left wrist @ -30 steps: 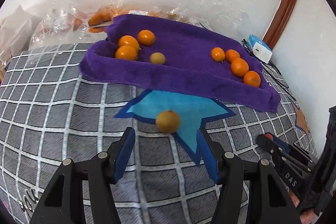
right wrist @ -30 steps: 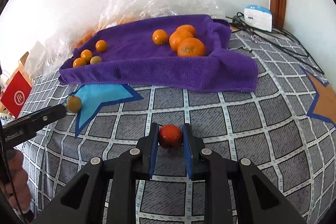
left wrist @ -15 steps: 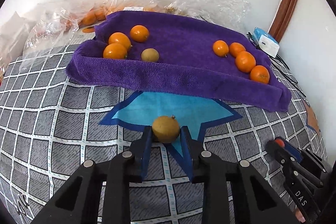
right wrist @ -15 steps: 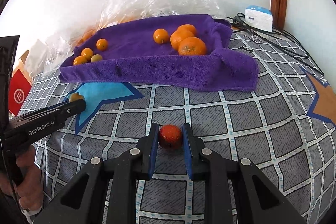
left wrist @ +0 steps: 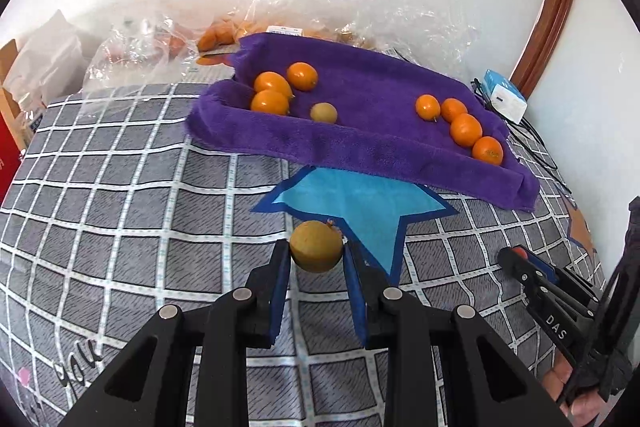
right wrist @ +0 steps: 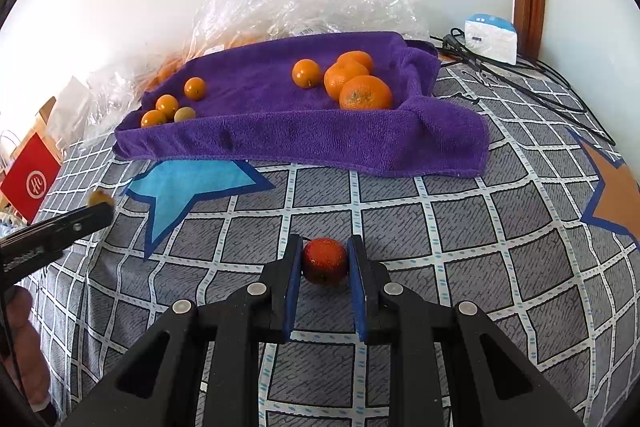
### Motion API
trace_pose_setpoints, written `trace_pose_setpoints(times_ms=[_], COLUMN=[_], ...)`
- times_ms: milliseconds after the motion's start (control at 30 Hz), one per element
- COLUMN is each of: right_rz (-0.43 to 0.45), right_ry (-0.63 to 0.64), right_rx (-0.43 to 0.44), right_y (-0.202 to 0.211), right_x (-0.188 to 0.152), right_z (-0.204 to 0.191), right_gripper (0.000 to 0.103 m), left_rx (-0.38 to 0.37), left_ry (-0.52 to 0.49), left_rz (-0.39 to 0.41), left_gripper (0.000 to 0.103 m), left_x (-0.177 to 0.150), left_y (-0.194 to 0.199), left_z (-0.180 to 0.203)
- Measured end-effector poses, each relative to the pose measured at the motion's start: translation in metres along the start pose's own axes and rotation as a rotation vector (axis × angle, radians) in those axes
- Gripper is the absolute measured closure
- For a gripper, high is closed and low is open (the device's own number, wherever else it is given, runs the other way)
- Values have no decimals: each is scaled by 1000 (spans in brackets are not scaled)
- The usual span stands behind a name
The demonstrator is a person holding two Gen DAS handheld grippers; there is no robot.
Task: Organize fruits
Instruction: 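Close the left gripper on a yellow-green fruit while the right gripper holds the red fruit, then carry both held fruits over the purple towel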
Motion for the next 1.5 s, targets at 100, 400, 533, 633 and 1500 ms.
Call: trace_pose_setpoints(times_ms=[100,400,533,633,1500], right_rz=[-19,20,55,77,-66], right_ry=[19,37,39,48,102], right_rx=[-7,-11,-7,-16,8], right_y=[-1,22,38,46,-52], right_x=[-1,25,50,68,133], right_z=[-2,-15,-22,-26,-39], right_gripper=[81,81,81,81,81], left_rx=[2,8,7,2,-15], left_ry=[11,43,49,54,30], left_rz=[17,61,86,95,-3], left_gripper=[77,77,77,77,77], left_x=[3,33,49,58,150], left_y=[13,44,54,59,-44], left_z=[-8,-18,-19,-20,-8])
Point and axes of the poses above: each gripper's, at about its wrist camera, not at the fingertips, and y roughly against the way its jaws point, z to its right, x to its top, the point moved 3 cm from there along -y, roughly the way its jaws point, and after that the axes turned 10 degrees about -z, right-handed, at the moved point
